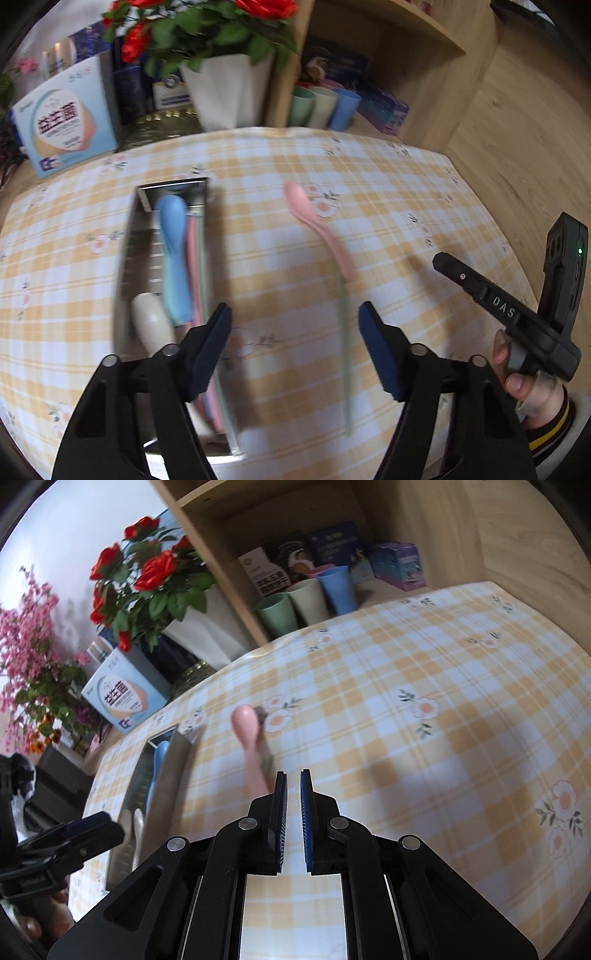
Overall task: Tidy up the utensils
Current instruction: 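Grasp another green chopstick with the left tool while the right reaches toward the pink spoon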
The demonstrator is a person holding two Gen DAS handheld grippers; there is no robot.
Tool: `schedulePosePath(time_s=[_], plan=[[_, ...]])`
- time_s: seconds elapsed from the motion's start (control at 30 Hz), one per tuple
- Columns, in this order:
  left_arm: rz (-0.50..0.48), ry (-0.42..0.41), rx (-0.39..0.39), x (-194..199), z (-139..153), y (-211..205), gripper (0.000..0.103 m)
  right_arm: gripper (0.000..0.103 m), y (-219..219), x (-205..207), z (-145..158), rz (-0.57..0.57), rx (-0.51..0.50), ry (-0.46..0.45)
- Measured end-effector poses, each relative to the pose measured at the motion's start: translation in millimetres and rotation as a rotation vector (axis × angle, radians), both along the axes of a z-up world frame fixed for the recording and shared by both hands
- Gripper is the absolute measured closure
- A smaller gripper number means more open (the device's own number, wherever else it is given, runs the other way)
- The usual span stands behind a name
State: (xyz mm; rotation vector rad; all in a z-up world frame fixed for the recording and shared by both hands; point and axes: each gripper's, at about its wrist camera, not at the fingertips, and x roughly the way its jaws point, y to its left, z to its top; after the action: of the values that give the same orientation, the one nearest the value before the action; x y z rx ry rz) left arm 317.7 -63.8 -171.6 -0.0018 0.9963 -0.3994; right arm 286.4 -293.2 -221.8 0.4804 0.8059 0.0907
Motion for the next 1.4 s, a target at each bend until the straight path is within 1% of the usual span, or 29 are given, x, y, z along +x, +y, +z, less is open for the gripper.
schedulePosePath(time_s=[0.07,0.1,0.17,0.2,0.23,0.3,0.43,0.5,0.57,0.87,0.9,1.17,1.2,1.23,1.27,1.4], plan=[[-0.012,0.010,0.007,3,-5,-12,0.038,0.095,-8,-1,-3,-0.004,0.013,0.001],[-0.020,0.015,0.006,4,-8,-17,0.043,0.095,-13,-1,-5,-0.005,0.018,0.000],[-0.044,0.037,-0.002,5,-18,-27,0.057,0.095,-20,-2,-7,-0.010,0.021,-0.005],[-0.053,0.049,-0.018,6,-24,-30,0.069,0.095,-23,-2,-9,-0.013,0.025,-0.006],[-0.062,0.064,-0.034,5,-30,-33,0.076,0.095,-26,-2,-10,-0.015,0.029,-0.006],[-0.085,0.089,-0.041,5,-41,-39,0.077,0.095,-32,-3,-15,-0.023,0.045,-0.002],[-0.140,0.093,0.012,3,-59,-57,0.077,0.095,-37,-3,-22,-0.028,0.072,0.006],[-0.146,0.090,0.038,4,-65,-63,0.081,0.095,-38,-2,-24,-0.029,0.080,0.009],[-0.148,0.088,0.057,8,-69,-68,0.082,0.095,-39,-2,-25,-0.031,0.086,0.007],[-0.129,0.082,0.112,20,-81,-75,0.085,0.095,-48,-2,-25,-0.047,0.098,0.004],[-0.124,0.076,0.112,20,-82,-75,0.087,0.095,-48,-2,-25,-0.049,0.099,0.005],[-0.130,0.042,0.138,23,-83,-82,0.087,0.095,-48,-2,-27,-0.047,0.098,0.015],[-0.129,0.038,0.144,23,-83,-83,0.090,0.095,-48,-2,-27,-0.047,0.097,0.016],[-0.121,0.033,0.159,22,-84,-83,0.096,0.095,-47,-2,-28,-0.046,0.097,0.018],[-0.111,0.033,0.166,22,-83,-82,0.097,0.095,-47,-2,-28,-0.045,0.095,0.019],[-0.057,0.063,0.116,19,-81,-70,0.097,0.095,-45,-2,-27,-0.036,0.093,0.021]])
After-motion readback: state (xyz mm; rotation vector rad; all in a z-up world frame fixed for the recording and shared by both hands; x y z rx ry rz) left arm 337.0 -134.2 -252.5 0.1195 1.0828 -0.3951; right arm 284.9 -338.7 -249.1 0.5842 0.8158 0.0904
